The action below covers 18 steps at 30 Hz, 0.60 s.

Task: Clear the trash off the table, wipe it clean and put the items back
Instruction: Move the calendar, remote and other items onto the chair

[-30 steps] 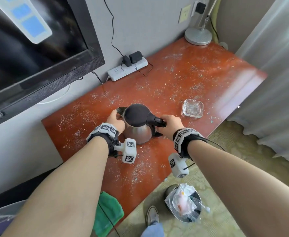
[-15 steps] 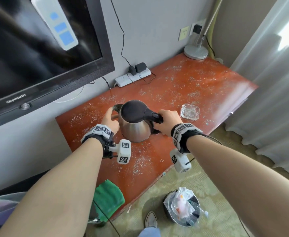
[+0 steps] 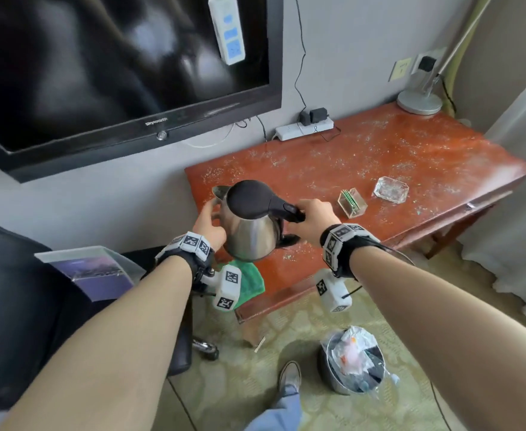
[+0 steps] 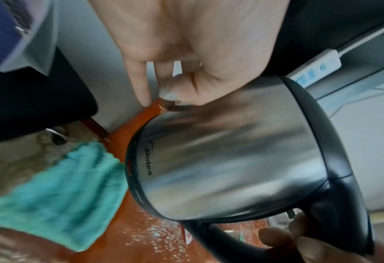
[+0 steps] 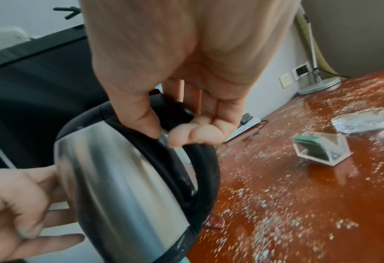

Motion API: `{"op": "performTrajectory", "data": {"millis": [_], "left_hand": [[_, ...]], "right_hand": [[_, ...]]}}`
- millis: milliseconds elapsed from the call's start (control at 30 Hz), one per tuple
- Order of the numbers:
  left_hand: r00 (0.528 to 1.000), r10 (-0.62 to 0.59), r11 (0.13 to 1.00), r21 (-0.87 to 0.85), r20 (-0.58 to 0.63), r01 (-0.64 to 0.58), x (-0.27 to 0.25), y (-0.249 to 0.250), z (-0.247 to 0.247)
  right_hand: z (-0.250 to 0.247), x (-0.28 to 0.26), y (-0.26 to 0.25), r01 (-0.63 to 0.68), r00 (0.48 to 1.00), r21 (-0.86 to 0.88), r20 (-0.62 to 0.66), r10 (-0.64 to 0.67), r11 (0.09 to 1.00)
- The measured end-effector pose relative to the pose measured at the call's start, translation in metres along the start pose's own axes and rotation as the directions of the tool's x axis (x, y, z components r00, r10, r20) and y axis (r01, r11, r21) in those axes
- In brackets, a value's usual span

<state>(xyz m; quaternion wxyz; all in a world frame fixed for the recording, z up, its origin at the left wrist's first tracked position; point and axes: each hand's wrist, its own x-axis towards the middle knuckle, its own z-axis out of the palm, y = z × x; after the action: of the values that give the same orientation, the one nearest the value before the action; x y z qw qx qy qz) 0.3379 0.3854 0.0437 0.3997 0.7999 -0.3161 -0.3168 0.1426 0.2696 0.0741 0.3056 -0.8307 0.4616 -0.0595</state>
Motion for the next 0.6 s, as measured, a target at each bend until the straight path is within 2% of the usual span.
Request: {"op": "performTrajectory", "data": {"millis": [200, 333, 467, 600], "left_hand": [[0.983, -0.152, 0.988, -0.022, -0.103, 0.151, -0.060, -0.079, -0.068], [0.960, -0.252, 0.967, -0.054, -0.120, 0.247, -0.080, -0.133, -0.108], [0.928, -0.333, 0.943, -0.084, -0.166, 0.323, -0.076, -0.190, -0.153], [0.905, -0.408, 0.913, -0.076, -0.122, 0.402, -0.042, -0.279, -0.206]], "right_hand": [[0.068, -0.033, -0.067, 0.139, 0.981, -0.043, 0.143, -0.132, 0.989], [0.121, -0.040, -0.106, 0.210, 0.954, -0.077, 0.235, -0.187, 0.975], [0.171, -0.031, -0.154, 0.244, 0.927, -0.084, 0.311, -0.207, 0.966], [0.236, -0.007, -0.208, 0.246, 0.912, -0.122, 0.365, -0.187, 0.962]]}}
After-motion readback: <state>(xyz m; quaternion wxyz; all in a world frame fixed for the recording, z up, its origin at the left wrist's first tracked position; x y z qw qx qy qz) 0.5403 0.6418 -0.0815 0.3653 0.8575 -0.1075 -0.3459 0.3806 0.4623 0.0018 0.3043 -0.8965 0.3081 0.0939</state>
